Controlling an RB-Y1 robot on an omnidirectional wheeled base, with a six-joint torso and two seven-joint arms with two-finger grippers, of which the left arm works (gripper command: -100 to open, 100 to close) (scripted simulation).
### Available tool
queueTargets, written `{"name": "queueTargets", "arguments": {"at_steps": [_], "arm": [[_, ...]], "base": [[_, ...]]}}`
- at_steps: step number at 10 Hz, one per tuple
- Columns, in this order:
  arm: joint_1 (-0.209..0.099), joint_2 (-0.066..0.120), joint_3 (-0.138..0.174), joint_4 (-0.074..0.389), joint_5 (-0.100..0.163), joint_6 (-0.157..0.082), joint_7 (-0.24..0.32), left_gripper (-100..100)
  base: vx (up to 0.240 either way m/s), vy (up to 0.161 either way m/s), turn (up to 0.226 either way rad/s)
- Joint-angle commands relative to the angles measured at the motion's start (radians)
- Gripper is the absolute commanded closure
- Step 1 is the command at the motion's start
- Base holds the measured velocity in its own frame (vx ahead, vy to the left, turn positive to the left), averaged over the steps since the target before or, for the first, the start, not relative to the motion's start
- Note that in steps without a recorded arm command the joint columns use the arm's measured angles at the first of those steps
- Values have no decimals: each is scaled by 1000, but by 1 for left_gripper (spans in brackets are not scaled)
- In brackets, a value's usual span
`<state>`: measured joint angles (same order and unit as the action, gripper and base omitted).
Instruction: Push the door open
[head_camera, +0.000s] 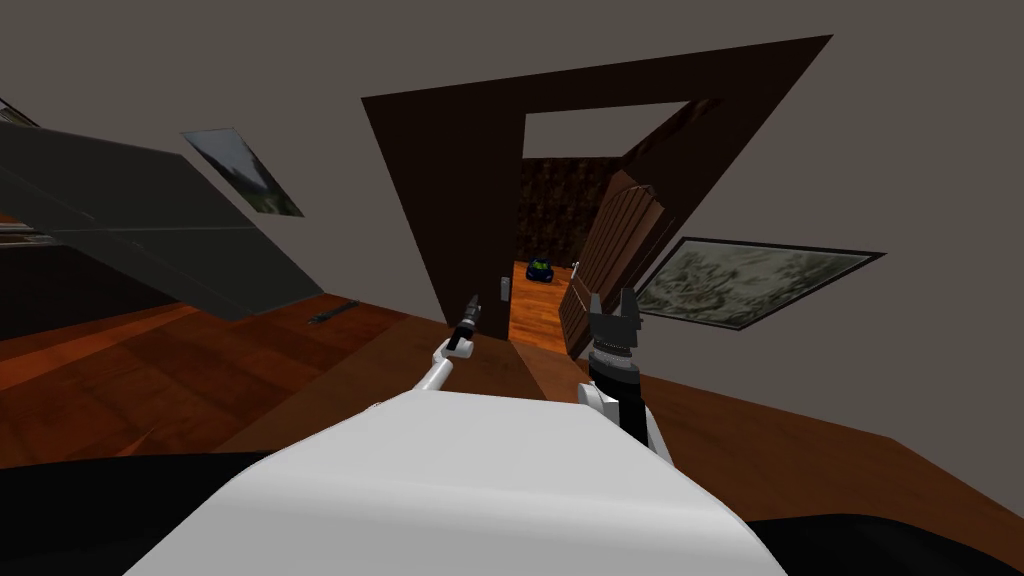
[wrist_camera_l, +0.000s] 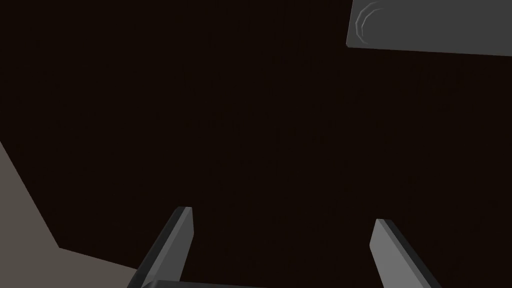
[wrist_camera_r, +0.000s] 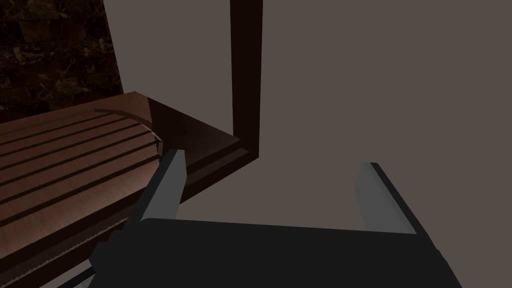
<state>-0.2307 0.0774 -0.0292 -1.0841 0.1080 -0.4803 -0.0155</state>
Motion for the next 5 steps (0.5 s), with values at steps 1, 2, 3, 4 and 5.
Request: {"name": "queueTargets", "arguments": {"at_steps": [1,2,3,4,5], "arm": [[-26,0,-1,50,1,-1,2,-100],[-43,-2,-2,77,1,0,2,-100],[-59,-4,-2,105,1,1,1,-100],[-76,-6,-2,133,2,2,1,-100],[-76,-6,-2,133,2,2,1,-100]], "base": [[106,-11,-32],[95,-8,-30],[94,-6,-35],[85,-3,-29],[63,-5,-9]]}}
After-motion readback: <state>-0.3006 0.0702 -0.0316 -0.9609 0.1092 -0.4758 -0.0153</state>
